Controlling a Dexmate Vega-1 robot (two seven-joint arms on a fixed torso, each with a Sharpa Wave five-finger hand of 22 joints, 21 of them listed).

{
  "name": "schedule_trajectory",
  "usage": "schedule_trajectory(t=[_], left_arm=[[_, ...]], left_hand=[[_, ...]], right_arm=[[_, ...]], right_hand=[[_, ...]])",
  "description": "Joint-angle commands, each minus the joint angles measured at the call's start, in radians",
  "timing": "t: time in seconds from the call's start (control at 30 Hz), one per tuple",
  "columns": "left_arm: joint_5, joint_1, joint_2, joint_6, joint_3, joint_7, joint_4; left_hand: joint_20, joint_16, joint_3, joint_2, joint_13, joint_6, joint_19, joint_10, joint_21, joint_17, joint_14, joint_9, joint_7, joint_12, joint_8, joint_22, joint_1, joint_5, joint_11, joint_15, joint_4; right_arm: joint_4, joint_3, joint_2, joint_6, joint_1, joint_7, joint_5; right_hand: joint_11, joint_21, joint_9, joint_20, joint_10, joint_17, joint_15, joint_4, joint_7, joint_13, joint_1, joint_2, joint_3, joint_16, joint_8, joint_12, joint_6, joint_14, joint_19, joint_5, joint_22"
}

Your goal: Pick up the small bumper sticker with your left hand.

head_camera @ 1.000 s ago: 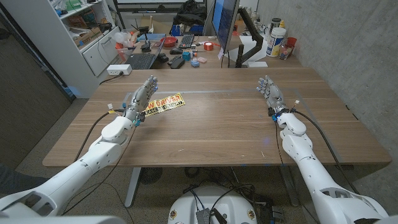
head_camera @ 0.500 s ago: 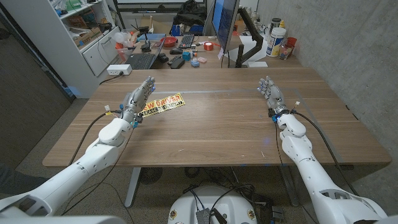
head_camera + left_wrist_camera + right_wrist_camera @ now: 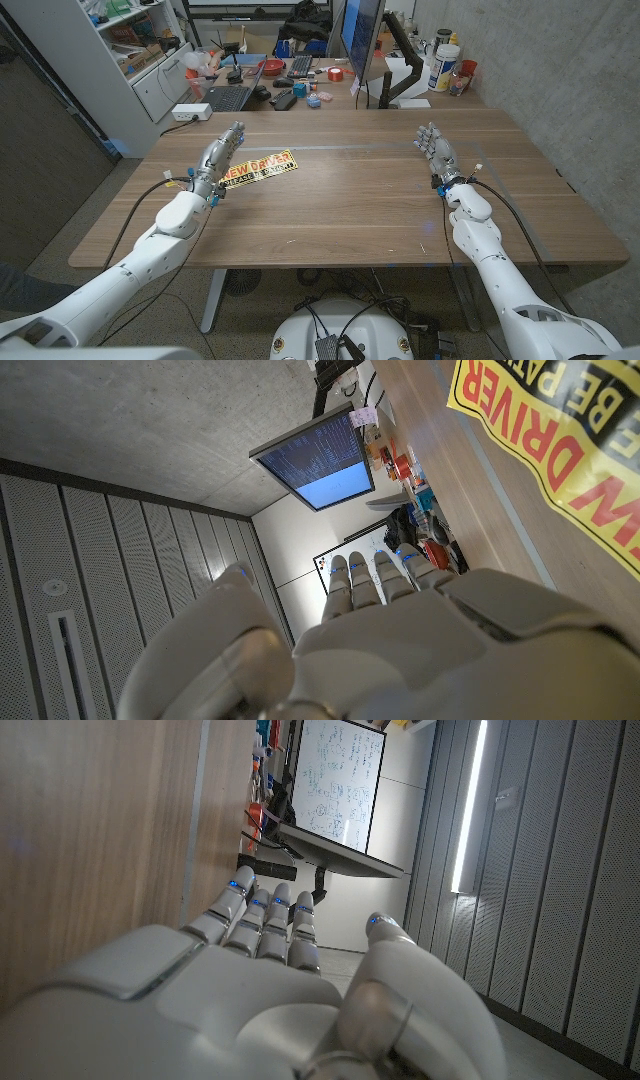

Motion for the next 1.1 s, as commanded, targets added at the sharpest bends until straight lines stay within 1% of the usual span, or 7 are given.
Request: schedule_trajectory(t=[0.03,0.23,0.37,0.53,0.8,1.1], left_arm=[[0.077,-0.017,-0.036,-0.090,-0.003,0.053,0.072],[0.113,-0.037,-0.050,-0.120,0.002,0.070,0.111],[0.138,-0.047,-0.049,-0.127,0.004,0.085,0.123],[0.151,-0.050,-0.034,-0.117,0.005,0.090,0.123],[0.188,-0.043,0.008,-0.081,0.004,0.119,0.097],[0.221,-0.044,0.023,-0.075,0.002,0.149,0.095]], left_hand=[[-0.036,0.009,0.003,0.006,0.001,0.020,0.012,0.020,-0.006,0.000,0.017,0.005,-0.003,0.009,0.010,0.005,0.011,0.008,-0.008,-0.006,-0.010],[-0.038,0.010,0.004,0.008,0.000,0.032,0.023,0.035,-0.007,-0.001,0.029,0.006,-0.005,0.012,0.013,0.005,0.017,0.011,-0.013,-0.011,-0.014],[-0.038,0.012,0.004,0.009,0.000,0.043,0.030,0.044,-0.009,-0.001,0.040,0.006,-0.008,0.014,0.015,0.004,0.022,0.013,-0.012,-0.016,-0.017],[-0.037,0.012,0.004,0.010,0.000,0.047,0.032,0.049,-0.011,-0.001,0.043,0.006,-0.009,0.014,0.015,0.004,0.026,0.015,-0.018,-0.017,-0.019],[-0.035,0.010,0.004,0.010,0.000,0.051,0.036,0.051,-0.014,-0.001,0.045,0.006,-0.010,0.013,0.015,0.004,0.030,0.017,-0.016,-0.016,-0.021],[-0.034,0.009,0.004,0.012,-0.001,0.058,0.040,0.057,-0.019,-0.001,0.051,0.006,-0.011,0.013,0.015,0.005,0.036,0.021,-0.019,-0.018,-0.024]], right_arm=[[0.001,-0.003,0.002,0.010,-0.001,-0.008,-0.003],[0.006,0.000,0.005,0.013,-0.003,-0.014,-0.001],[0.008,0.002,0.005,0.015,-0.004,-0.017,-0.001],[0.009,0.005,0.008,0.016,-0.006,-0.023,0.000],[0.019,0.008,0.013,0.019,-0.004,-0.025,0.003],[0.039,0.008,0.024,0.024,0.001,-0.027,0.002]], right_hand=[[-0.001,-0.002,-0.002,-0.007,0.009,0.002,0.003,-0.005,0.001,0.003,0.000,0.005,0.002,-0.004,0.004,-0.001,0.008,0.007,0.011,0.003,0.004],[-0.003,-0.004,-0.004,-0.008,0.011,0.002,0.002,-0.005,0.001,0.002,-0.001,0.006,0.002,-0.004,0.003,-0.002,0.009,0.010,0.013,0.003,0.004],[-0.003,-0.005,-0.005,-0.007,0.012,0.002,0.003,-0.006,0.000,0.002,-0.001,0.005,0.001,-0.004,0.003,-0.003,0.009,0.010,0.015,0.003,0.004],[-0.005,-0.008,-0.007,-0.007,0.014,0.002,0.002,-0.007,0.000,0.002,-0.002,0.006,0.001,-0.005,0.003,-0.005,0.010,0.011,0.016,0.003,0.004],[-0.003,-0.011,-0.010,-0.006,0.016,0.001,0.006,-0.008,0.000,0.001,-0.003,0.006,0.001,-0.007,0.003,-0.007,0.009,0.012,0.017,0.003,0.004],[-0.003,-0.015,-0.013,-0.006,0.016,0.001,0.004,-0.009,-0.001,0.001,-0.004,0.007,0.000,-0.008,0.002,-0.011,0.010,0.013,0.019,0.003,0.004]])
